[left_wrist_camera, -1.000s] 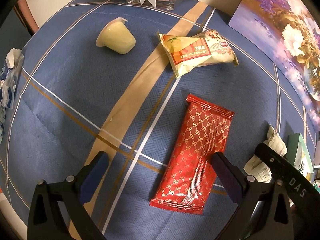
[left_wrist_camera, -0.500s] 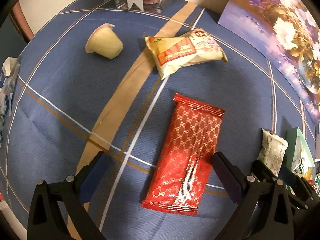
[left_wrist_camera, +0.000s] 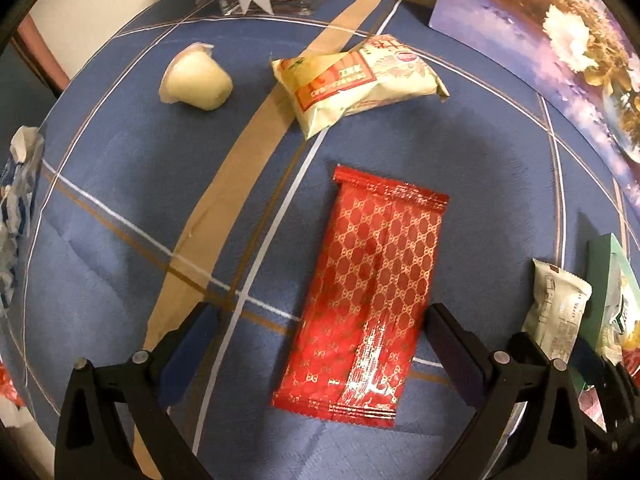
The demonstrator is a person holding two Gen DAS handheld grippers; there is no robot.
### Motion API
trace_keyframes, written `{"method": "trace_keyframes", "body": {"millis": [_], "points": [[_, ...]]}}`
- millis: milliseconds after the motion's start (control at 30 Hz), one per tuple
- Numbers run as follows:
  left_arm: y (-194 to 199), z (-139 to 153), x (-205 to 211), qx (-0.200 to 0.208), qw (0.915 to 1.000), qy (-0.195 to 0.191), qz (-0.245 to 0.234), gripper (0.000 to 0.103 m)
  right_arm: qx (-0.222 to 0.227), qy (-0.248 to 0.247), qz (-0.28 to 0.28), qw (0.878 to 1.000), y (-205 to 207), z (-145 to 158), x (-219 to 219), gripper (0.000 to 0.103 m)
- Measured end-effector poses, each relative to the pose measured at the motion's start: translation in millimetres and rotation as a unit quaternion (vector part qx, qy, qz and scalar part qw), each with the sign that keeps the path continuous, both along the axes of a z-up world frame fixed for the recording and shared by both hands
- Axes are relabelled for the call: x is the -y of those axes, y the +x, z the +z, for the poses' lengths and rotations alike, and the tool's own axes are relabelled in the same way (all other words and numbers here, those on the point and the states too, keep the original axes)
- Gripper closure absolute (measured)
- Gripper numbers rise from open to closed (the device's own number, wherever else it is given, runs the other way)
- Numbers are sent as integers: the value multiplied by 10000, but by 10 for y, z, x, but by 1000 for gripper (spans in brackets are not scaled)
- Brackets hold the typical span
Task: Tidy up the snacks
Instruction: 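Lower left tool around the red patterned packet while right tool lowers around the white bag, then close left tool on the red packet while right tool closes on the white bag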
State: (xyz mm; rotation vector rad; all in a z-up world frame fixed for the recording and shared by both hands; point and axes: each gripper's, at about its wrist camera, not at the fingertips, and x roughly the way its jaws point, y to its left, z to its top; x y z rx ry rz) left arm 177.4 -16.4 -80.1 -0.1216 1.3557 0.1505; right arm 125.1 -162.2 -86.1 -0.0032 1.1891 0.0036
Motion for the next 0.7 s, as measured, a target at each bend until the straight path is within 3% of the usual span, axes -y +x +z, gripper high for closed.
{"method": "trace_keyframes", "body": {"millis": [300, 633, 700], "points": [[-81, 22, 34, 14, 9999, -52, 139, 1, 124, 44, -94, 9999, -238, 33, 48, 42], [-236, 223, -35, 123, 9998, -71, 160, 39, 107, 155, -199, 9996, -360, 51, 44, 43], [-253, 288, -36, 155, 9994, -220, 210, 44, 139, 225, -239, 9994, -376, 64, 53, 46]]}}
